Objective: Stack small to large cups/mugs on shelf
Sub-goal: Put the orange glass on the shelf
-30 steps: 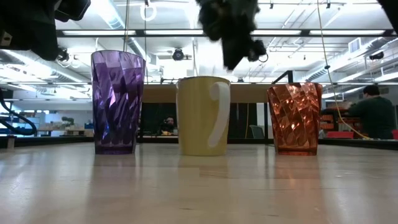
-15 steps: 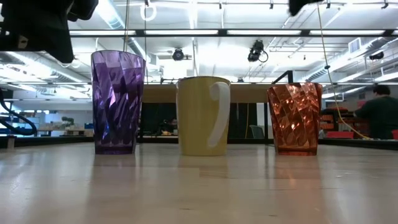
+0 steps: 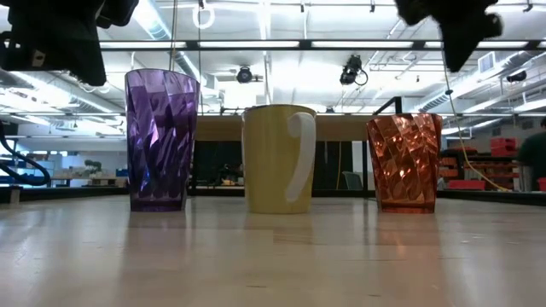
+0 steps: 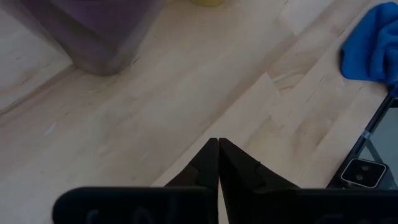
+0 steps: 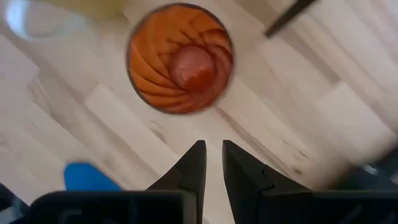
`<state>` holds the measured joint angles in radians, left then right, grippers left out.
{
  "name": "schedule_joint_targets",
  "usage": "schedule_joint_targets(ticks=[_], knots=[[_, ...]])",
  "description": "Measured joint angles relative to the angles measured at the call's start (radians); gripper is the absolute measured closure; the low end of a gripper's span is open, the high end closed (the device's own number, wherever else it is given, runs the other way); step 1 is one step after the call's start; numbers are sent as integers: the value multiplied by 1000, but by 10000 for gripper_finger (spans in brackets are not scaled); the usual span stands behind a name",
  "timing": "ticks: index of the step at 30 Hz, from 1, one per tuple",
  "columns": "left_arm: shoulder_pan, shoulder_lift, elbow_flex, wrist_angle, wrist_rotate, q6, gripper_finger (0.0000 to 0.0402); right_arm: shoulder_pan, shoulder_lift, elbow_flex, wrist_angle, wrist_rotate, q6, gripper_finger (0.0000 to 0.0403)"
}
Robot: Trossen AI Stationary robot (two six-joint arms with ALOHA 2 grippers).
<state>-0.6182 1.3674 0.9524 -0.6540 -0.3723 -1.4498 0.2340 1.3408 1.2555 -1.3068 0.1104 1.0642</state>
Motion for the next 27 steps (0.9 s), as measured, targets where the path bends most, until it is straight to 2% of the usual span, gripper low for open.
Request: schedule_joint_targets(ticks=[3,11,18,27], knots=[[0,0,0,0,8,2,379,-65,34,-23,46,-41,-57,344],[-1,0,0,20,18,-5,375,-202,110,-24,62,-41,-201,344],[-1,0,0,30,18,-5,383,-225,146,-24,86,-59,-256,344],[-1,0,0,31,19,-5,370,-225,186,-24,94,-59,-280,344]])
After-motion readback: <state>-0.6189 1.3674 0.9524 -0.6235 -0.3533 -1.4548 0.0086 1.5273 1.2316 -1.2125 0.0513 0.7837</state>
